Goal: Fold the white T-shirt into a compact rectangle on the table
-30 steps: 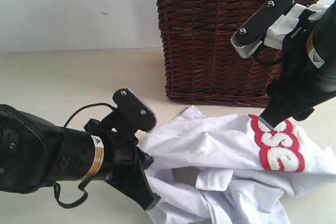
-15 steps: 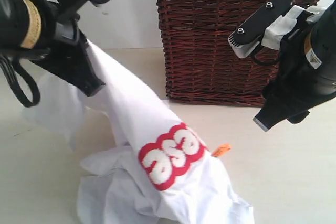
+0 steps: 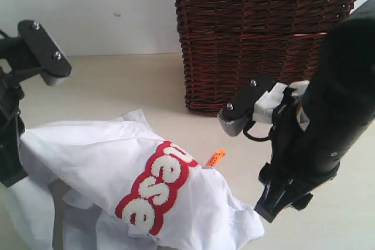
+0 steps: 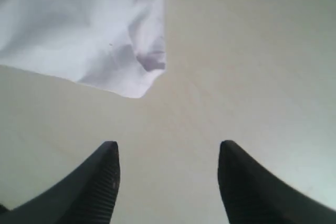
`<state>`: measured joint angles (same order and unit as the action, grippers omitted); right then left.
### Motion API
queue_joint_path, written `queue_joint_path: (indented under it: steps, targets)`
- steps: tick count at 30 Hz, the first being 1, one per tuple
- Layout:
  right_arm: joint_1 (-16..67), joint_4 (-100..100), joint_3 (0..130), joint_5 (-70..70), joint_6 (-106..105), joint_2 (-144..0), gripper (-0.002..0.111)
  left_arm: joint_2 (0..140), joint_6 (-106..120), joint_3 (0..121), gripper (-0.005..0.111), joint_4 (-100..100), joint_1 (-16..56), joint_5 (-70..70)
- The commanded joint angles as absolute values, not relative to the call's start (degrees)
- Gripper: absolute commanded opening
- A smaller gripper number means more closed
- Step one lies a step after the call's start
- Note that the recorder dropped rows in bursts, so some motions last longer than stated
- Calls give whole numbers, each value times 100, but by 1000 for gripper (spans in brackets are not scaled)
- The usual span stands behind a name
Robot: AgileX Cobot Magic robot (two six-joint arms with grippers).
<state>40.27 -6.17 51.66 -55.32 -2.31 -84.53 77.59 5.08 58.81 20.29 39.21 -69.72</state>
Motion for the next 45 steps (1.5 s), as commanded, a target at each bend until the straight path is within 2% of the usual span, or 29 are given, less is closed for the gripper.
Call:
queue_joint_path:
  steps: [1,4,13,15,17,19,20,21,22,23,24,29,30,34,38,40,43,45]
  targets:
    - [4019,-1232,5126,-5048,765,-9172,53,7705,648,5275,56,1912,3726,-6996]
    - [4019,-1043,5126,-4416,921,-9617,51,7742,689,5051,63,2067,3729,-6996]
    - [3682,-592,5126,-2803,866,-10687,51,6781,84,5736,63,1891,3729,-6324]
    - [3581,-68,5126,-2766,293,-10878,51,6367,0,5745,63,1877,3729,-6066]
    - [3580,985,5126,-2687,-921,-11080,46,5684,-421,5745,63,1862,3729,-5594]
    - [3580,1838,5126,-2625,-1873,-11138,29,4917,-1161,5649,51,1862,3729,-4896]
    - [3580,1693,5126,-2600,-1902,-11079,12,4417,-1287,5490,37,1862,3729,-4521]
    - [3580,1543,5126,-2619,-1881,-11011,3,4233,-1287,5379,30,1862,3729,-4378]
    - [3580,1217,5126,-2685,-1644,-10794,0,3827,-1287,5138,15,1942,3729,-4285]
    - [3580,848,5126,-2747,-1306,-10455,0,3566,-1287,4965,2,2014,3729,-4285]
    - [3580,608,5182,-2847,-1035,-10227,0,3396,-1263,4780,0,2037,3729,-4315]
    - [3580,-300,6079,-4088,-189,-8504,0,2824,-1263,4266,0,2036,3729,-4287]
    - [3580,-433,6572,-4444,0,-7997,0,2699,-1263,4252,0,2036,3729,-4238]
    - [3592,328,8063,-4953,-112,-6836,0,2416,-1263,4252,0,2036,3729,-4158]
    - [3592,290,9117,-5024,94,-6526,0,2359,-1263,4252,0,2036,3729,-4158]
    - [3592,249,9366,-5496,198,-6576,0,2359,-1263,4252,0,2036,3729,-4158]
    - [3592,-575,8985,-6996,613,-7126,0,2356,-1263,4252,0,2036,3729,-4180]
    - [3592,-916,8225,-6996,741,-7470,0,2356,-1263,4252,0,2036,3729,-4227]
